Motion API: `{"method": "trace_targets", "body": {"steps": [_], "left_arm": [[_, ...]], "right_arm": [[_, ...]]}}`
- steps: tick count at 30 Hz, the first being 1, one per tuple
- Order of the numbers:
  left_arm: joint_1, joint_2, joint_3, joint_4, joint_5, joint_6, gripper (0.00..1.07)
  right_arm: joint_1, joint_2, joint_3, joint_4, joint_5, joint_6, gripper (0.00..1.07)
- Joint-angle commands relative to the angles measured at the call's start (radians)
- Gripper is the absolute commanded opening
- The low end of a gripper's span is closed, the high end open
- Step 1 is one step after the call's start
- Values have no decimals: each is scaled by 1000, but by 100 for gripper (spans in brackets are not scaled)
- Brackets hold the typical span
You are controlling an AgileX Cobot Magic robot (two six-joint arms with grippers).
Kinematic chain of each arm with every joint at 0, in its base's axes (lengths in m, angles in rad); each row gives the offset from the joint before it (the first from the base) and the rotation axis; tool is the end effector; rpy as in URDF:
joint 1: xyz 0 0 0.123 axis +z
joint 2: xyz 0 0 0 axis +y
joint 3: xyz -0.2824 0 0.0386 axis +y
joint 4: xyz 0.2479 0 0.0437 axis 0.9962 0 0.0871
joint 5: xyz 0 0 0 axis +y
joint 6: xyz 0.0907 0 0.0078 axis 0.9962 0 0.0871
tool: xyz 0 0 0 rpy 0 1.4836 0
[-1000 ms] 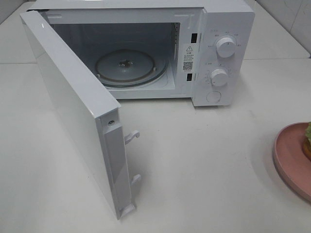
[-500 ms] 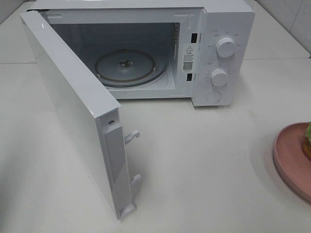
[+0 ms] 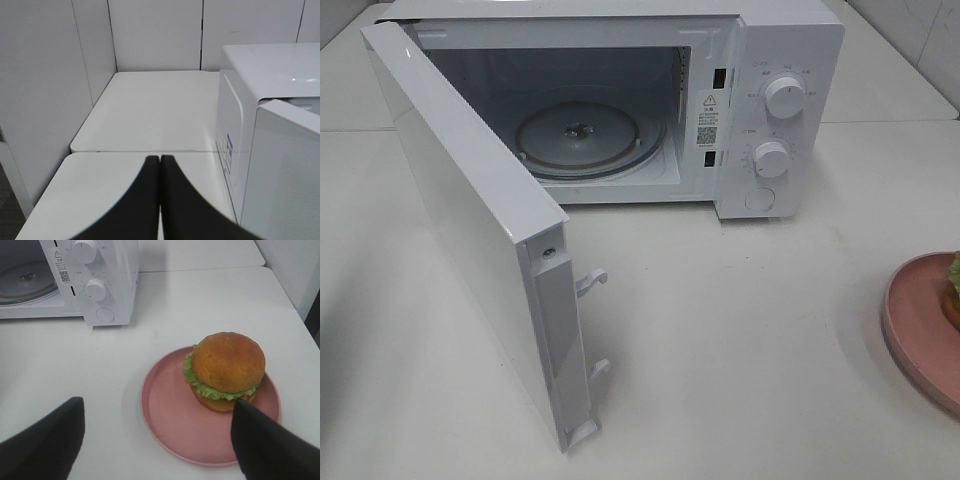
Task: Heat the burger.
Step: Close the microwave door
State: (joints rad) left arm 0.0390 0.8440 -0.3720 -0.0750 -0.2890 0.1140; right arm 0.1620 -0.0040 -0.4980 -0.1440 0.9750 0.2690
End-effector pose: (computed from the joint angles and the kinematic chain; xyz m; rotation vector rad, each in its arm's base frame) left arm 0.1722 0.0087 0.2770 -0.0136 1.6679 0.0792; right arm -0.0006 -0.0111 0.2843 0.1038 1.9479 0.1151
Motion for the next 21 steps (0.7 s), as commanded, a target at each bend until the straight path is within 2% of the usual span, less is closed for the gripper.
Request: {"method": "trace_targets", "body": {"steps": [1,4,5,6,7,9,10,12,13,14,15,17,18,21], "left_arm": [[2,46,33,12,-134,-11,0],[2,118,48,53,-207,-37,0],[2,172,48,111,-245,-82,0],[2,172,48,111,-245,-82,0],[-1,221,48,193,-277,-132,0],[-4,248,48,229,-290,-154,0],[-19,299,48,305,-324,-188,0],[-29,322,45,341,-337,-194,0],[-63,379,38,377,-355,-193,0],[-63,379,38,377,-355,-193,0],[-111,436,23,384,-363,-190,0],[-131,457,13,384,-365,-190,0],[-180,501,-2,381,-373,-190,0],[-228,560,-16,357,-414,-184,0]], "right_arm": [[-2,-27,1,1,-5,-8,76],[-2,-27,1,1,-5,-8,76],[-2,-27,1,1,-5,-8,76],[-2,-27,1,1,-5,-8,76],[-2,-27,1,1,-5,-8,76],[-2,-27,1,1,-5,-8,76],[-2,-27,1,1,-5,-8,76],[-2,-27,1,1,-5,-8,76],[-2,-27,1,1,-5,-8,76],[-2,-27,1,1,-5,-8,76],[-2,-27,1,1,-5,-8,76],[-2,-27,1,1,-5,-8,76],[-2,-27,1,1,-5,-8,76],[-2,-27,1,1,-5,-8,76]]}}
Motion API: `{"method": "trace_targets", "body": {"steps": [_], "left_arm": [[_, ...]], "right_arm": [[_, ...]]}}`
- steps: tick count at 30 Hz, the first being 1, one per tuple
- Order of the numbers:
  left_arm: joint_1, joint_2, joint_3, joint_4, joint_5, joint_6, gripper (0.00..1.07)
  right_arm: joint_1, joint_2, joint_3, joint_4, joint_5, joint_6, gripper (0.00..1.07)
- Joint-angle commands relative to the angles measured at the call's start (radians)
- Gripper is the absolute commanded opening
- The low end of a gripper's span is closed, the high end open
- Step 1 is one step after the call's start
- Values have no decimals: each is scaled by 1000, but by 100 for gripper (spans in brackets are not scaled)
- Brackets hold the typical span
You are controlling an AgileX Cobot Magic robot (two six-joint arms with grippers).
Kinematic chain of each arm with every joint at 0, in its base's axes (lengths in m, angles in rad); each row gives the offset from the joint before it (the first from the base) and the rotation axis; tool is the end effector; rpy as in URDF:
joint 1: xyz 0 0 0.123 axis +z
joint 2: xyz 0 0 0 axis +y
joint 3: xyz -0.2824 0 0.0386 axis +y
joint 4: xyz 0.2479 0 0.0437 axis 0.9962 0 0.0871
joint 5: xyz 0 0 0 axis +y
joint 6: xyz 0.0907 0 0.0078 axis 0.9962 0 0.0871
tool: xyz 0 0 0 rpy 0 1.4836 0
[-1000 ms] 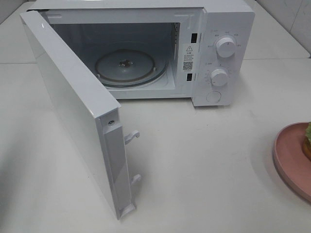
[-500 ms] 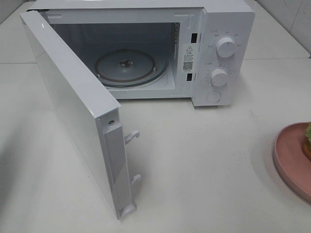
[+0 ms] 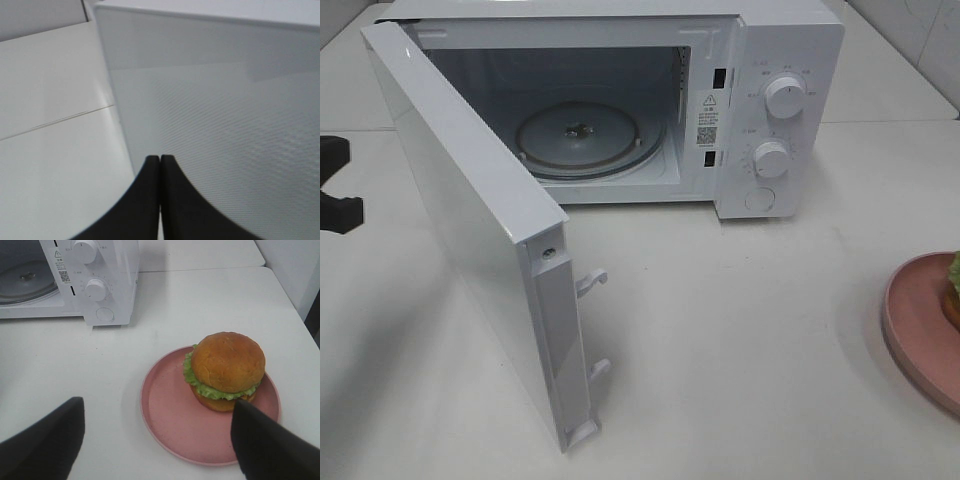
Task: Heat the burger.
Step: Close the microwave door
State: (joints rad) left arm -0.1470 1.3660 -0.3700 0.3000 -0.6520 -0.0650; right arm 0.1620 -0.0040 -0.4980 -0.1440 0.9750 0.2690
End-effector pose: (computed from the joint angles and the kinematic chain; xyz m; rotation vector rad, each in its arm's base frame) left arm 0.2329 -0.0510 0.1983 0.4204 1.7989 -0.1464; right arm -0.0006 -0.0111 0.2843 0.1038 1.9479 0.1151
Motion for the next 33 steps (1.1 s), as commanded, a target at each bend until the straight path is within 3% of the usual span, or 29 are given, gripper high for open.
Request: {"method": "trace_targets", "body": {"steps": [1,5,11,17,22,25,29,33], "left_arm": [[-42,38,-18,-18,-51,-5,0],[-90,106,-21,-88,-136,-3,0],[-166,187,-59,-110,-138,65,0],[-246,233,-116,-173,-137,65,0],[-347,308,-230,-268,-101,96,0],[-354,320,-244,-277,-98,103,0],[-394,377,-363,-283,-36,103,0],[-411,407,-418,-288,-19,102,0]], "right_arm": [[-2,-27,1,1,-5,-8,76],[-2,-27,1,1,-5,-8,76],[-2,-27,1,1,-5,-8,76],[-2,-27,1,1,-5,-8,76],[-2,-27,1,1,-5,-8,76],[-2,-27,1,1,-5,-8,76],[-2,-27,1,1,-5,-8,76],[-2,-27,1,1,-5,-8,76]]}}
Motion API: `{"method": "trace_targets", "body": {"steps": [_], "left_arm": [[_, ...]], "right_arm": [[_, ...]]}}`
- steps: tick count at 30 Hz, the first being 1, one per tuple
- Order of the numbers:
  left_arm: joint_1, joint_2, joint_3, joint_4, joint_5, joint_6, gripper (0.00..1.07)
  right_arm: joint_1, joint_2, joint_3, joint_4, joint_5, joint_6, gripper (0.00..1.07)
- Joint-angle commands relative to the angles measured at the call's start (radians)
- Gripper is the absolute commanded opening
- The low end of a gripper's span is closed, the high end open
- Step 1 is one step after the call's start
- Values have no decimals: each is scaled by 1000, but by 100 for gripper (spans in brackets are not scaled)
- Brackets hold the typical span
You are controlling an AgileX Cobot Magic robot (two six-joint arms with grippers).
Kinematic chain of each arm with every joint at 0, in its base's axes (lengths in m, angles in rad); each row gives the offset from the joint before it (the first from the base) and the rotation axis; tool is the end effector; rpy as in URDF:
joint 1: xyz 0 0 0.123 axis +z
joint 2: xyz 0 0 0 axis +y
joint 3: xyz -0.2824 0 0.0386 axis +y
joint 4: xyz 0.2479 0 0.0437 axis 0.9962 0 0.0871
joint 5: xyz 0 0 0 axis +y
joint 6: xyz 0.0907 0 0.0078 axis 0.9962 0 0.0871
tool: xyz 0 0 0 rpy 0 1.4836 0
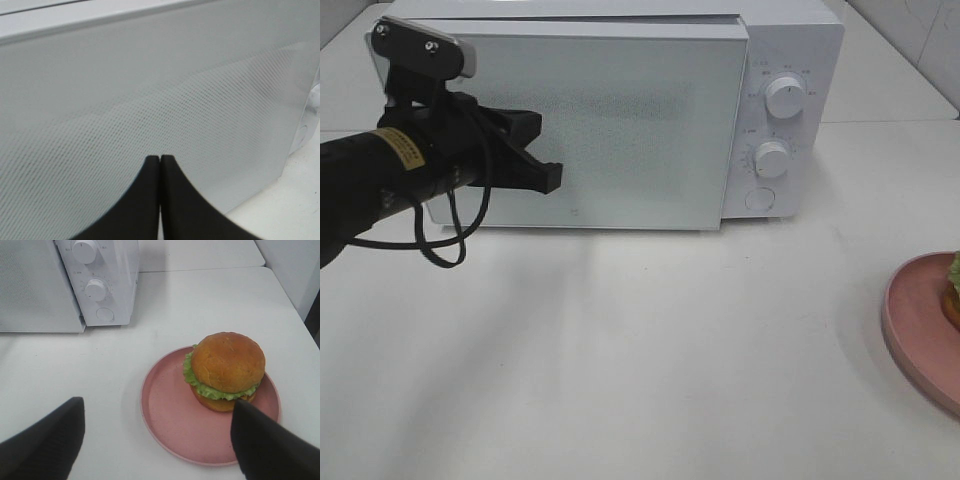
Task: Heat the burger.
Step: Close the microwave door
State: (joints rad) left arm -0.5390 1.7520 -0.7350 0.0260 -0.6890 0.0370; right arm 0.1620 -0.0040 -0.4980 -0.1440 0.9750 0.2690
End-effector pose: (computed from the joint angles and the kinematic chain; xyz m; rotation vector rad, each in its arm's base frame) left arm 0.2951 -0.1782 0.1841 0.5475 1.7421 -0.3563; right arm -0.0006 -0.0111 0.2843 0.1038 1.9479 0.1151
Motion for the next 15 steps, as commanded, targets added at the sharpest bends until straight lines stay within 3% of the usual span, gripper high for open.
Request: {"method": "trace_targets", "body": {"steps": [1,15], "left_arm": [[-30,44,-91,-26,37,0,0],[-108,179,-286,-111,47,0,0]], "right_arm": [[-2,-27,1,1,-5,-8,76],[-2,-27,1,1,-5,-8,76]]}}
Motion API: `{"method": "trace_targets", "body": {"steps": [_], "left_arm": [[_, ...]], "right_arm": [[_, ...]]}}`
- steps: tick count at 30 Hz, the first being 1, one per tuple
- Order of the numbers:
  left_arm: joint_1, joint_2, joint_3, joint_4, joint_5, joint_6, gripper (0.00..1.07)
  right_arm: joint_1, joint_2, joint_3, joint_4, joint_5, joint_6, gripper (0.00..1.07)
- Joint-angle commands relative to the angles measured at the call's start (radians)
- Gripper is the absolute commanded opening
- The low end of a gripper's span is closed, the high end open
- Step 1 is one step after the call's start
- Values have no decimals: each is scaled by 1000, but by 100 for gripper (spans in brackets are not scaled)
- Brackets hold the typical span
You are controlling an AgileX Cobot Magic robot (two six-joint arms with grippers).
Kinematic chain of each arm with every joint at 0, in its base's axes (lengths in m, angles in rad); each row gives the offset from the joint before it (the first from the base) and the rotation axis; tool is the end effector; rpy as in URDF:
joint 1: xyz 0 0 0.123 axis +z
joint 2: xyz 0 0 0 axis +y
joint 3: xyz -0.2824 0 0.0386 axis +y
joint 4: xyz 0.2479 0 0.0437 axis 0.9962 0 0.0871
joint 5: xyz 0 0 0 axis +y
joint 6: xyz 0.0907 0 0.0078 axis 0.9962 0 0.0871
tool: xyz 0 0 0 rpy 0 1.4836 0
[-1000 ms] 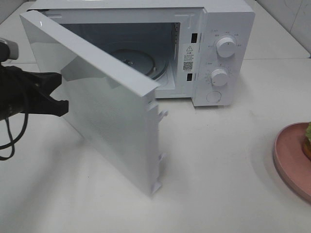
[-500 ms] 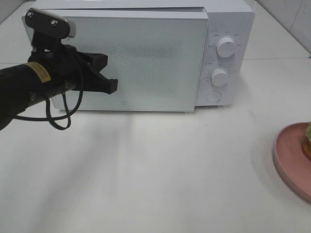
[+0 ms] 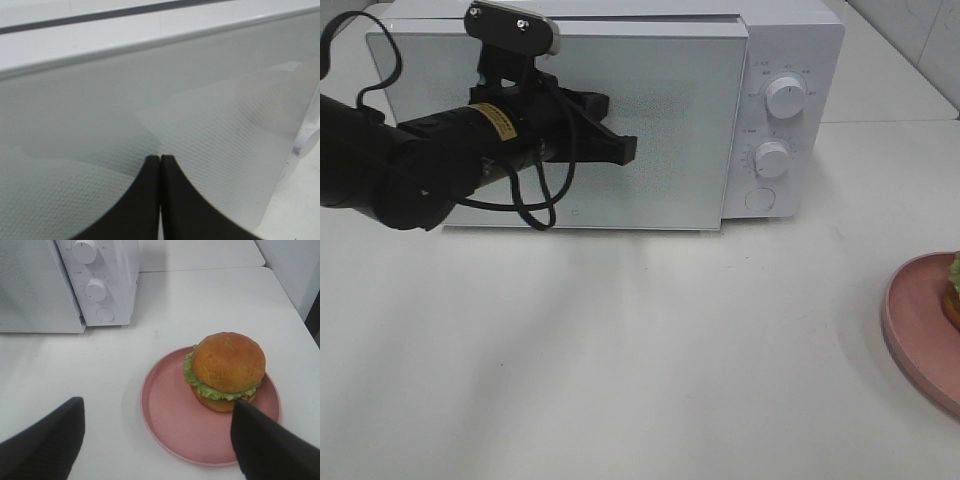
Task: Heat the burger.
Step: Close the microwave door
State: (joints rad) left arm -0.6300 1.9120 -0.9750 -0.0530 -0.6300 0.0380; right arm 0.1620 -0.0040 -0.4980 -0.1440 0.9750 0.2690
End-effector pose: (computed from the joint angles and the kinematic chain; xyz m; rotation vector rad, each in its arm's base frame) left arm 0.3262 -0.2343 0.1823 0.5354 1.7304 -0.4258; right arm -0.0006 -0.0111 0.2843 0.1038 1.9479 0.1151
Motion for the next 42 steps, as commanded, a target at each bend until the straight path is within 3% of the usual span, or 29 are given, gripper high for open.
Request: {"method": "trace_targets", "body": {"steps": [1,14,20,26,30,35,37,40,42], "left_arm": [[-27,40,-76,-34,-12,-1,0],[-58,152,-300,-44,104,-1,0],[-50,159,-312,-76,88,40,0],[-22,160,-312,-235,89,128,0],[-22,145,-310,-248,105,128,0],[-53,98,-309,-208,207,130,0],[-98,49,-309,-206,379,130,0],[-110,34,-309,-206,436,130,0],[-141,-5,-309,-206,605,130,0]], "right_arm": [[-2,-27,1,1,-5,-8,76],[-2,-27,1,1,-5,-8,76],[-2,-27,1,1,-5,-8,76],[-2,-27,1,1,-5,-8,76],[-2,-27,1,3,-5,-8,76],[-2,-27,1,6,-5,-8,76],[-2,-27,1,7,-5,-8,76],[-2,-27,1,8,-5,-8,76],[-2,-27,1,8,-5,-8,76]]}}
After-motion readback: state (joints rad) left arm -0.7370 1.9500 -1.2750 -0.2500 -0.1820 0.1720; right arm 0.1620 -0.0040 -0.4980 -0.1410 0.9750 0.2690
